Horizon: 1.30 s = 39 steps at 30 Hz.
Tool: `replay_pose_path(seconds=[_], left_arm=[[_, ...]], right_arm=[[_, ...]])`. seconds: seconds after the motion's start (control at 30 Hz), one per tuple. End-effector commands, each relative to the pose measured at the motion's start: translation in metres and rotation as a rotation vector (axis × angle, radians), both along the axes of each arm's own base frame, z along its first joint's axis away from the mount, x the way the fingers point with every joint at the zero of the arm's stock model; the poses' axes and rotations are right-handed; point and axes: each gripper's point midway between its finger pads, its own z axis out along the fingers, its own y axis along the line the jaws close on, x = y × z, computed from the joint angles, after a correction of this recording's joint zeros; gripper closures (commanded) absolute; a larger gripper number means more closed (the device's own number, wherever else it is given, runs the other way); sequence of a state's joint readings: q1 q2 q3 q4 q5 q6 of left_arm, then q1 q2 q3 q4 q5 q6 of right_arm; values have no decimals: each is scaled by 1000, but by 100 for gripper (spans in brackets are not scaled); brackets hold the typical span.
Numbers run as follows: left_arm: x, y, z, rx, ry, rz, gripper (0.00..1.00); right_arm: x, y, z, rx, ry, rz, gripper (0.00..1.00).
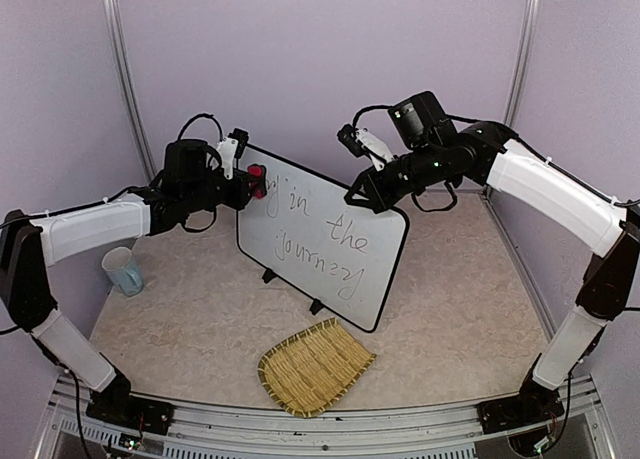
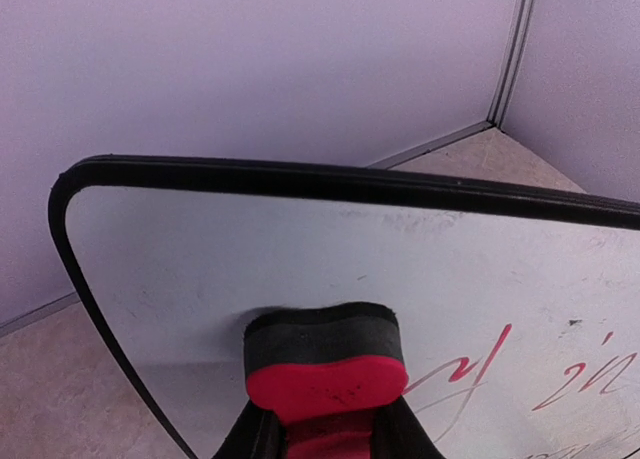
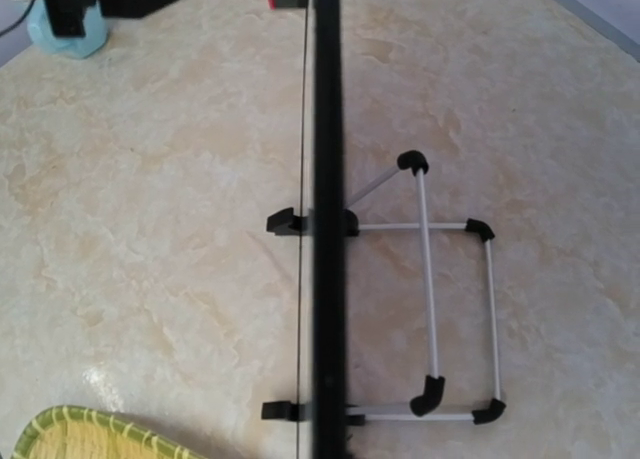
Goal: Erase the whiteboard
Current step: Erase the center of the whiteboard.
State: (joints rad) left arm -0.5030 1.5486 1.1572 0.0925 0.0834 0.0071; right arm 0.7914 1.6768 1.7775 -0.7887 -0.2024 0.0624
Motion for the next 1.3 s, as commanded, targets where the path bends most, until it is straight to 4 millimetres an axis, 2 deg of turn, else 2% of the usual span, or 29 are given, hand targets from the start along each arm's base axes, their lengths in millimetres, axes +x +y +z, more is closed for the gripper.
replay_pose_path(seconds=[0.0, 0.23, 0.5, 0.57, 0.63, 0.83, 0.93, 1.0, 1.1, 1.27], left_arm=[[-4, -9, -36, 73, 85, 17, 81], [-13, -5, -60, 101, 118, 29, 81], [-25, 1, -96, 114, 170, 35, 82], [-25, 0, -98, 115, 172, 34, 82], [-22, -1, -94, 112, 164, 36, 82], [-14, -6, -48, 68, 82, 34, 82], [-16, -7, -34, 44, 57, 24, 82], [-18, -6, -31, 35, 49, 24, 82], [-21, -3, -34, 40, 49, 30, 82], [-25, 1, -43, 48, 64, 38, 82]], right_arm=[[-23, 0, -35, -103, 77, 90, 100], [-20, 3, -33, -105, 78, 85, 100], [-20, 3, -34, -106, 86, 83, 100], [-20, 4, -35, -107, 90, 84, 100], [-20, 3, -35, -108, 93, 83, 100], [-20, 5, -31, -100, 91, 84, 100], [-19, 8, -29, -98, 93, 90, 100], [-18, 10, -26, -95, 96, 93, 100], [-16, 16, -23, -88, 105, 103, 91], [-15, 22, -22, -85, 120, 114, 84]])
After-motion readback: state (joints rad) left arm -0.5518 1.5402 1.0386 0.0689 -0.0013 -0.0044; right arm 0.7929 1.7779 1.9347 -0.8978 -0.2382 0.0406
